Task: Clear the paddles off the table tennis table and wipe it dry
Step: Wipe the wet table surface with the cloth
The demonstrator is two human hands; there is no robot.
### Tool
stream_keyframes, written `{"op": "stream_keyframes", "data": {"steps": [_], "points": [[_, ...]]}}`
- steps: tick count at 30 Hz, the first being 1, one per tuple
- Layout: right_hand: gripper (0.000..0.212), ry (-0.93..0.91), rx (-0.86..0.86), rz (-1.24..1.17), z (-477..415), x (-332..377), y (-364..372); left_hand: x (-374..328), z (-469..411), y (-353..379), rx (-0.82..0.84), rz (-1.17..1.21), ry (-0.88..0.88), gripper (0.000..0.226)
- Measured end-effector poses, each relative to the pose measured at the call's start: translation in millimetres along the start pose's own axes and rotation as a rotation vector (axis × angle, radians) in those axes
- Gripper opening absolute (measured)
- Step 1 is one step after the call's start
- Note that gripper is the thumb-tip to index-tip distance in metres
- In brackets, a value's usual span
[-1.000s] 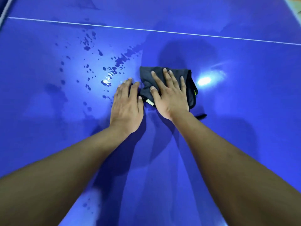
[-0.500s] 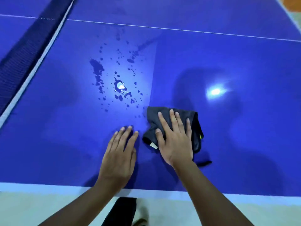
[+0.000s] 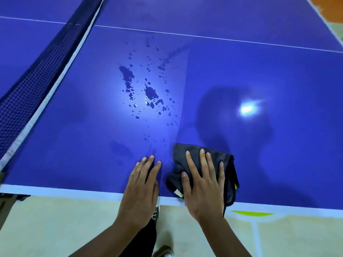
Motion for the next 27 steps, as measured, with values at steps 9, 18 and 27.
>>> {"op": "stream_keyframes", "data": {"steps": [9, 18, 27], "points": [[0.057, -0.120, 0.040, 0.011, -18.0, 21.9, 5.3, -2.3, -19.3, -16.0, -0.081, 0.005, -0.096, 0.047], [0.057, -0.021, 0.051, 0.021, -149.2, 32.4, 23.7, 63.5, -158.2, -22.7, -0.022, -0.042, -0.096, 0.043], [0.058, 0.033, 0.071, 0.052, -289.1, 36.3, 35.0, 141.7, -361.7, -33.4, -0.160, -0.022, -0.055, 0.043]]}}
Point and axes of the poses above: each hand's wrist, its own z-axis away from the middle knuckle, its own y-axis out of the palm, x = y × z, the point moved 7 cm from there along -z, towards the middle knuckle, and after that the axes turned 13 degrees about -z, right-handed, at the moved point
